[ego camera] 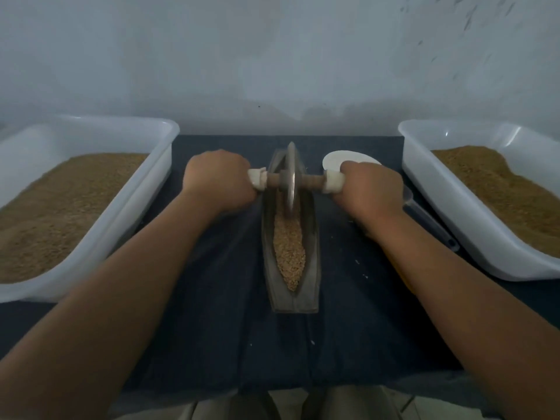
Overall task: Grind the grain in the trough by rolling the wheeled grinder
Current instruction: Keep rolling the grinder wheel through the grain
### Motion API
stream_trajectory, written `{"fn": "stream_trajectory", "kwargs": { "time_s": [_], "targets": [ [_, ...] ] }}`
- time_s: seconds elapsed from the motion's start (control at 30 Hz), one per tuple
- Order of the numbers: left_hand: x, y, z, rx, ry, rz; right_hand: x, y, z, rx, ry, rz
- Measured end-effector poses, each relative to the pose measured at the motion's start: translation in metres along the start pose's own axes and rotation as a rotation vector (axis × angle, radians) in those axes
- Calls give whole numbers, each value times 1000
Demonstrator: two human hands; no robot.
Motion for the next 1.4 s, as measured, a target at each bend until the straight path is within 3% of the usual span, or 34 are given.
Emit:
{"fn": "stream_trajectory", "kwargs": {
  "time_s": [0.2, 0.33, 0.47, 0.63, 0.73, 0.93, 1.23, 1.4],
  "targets": [
    [-1, -5, -65, -20, 37, -10, 5, -26, -51, 128, -133, -39],
    [2, -16, -112, 88, 142, 50, 15, -33, -93, 110, -183, 17],
    [2, -7, -73, 20, 65, 48, 8, -21, -63, 140, -117, -19],
    [-1, 7, -20, 50, -46, -61, -4, -19, -5, 168, -50, -85],
    [2, 3, -32, 58, -30, -17, 0, -23, -18, 158, -56, -68],
    [7, -16, -92, 130, 178, 92, 18, -27, -88, 119, -172, 39],
    [-3, 12, -27, 61, -64, -65, -1, -14, -8, 132, -84, -55],
    [1, 3, -63, 89, -18, -53, 0, -34, -29, 134, -130, -61]
  ]
}}
Point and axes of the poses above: each hand's wrist, its own z-axis towards the middle knuckle, its own y-axis out of the palm, x = y × z, the point moved 3 cm from there along z, towards the middle knuckle, and after that the axes turned 9 degrees about -z, right-handed, at the moved point
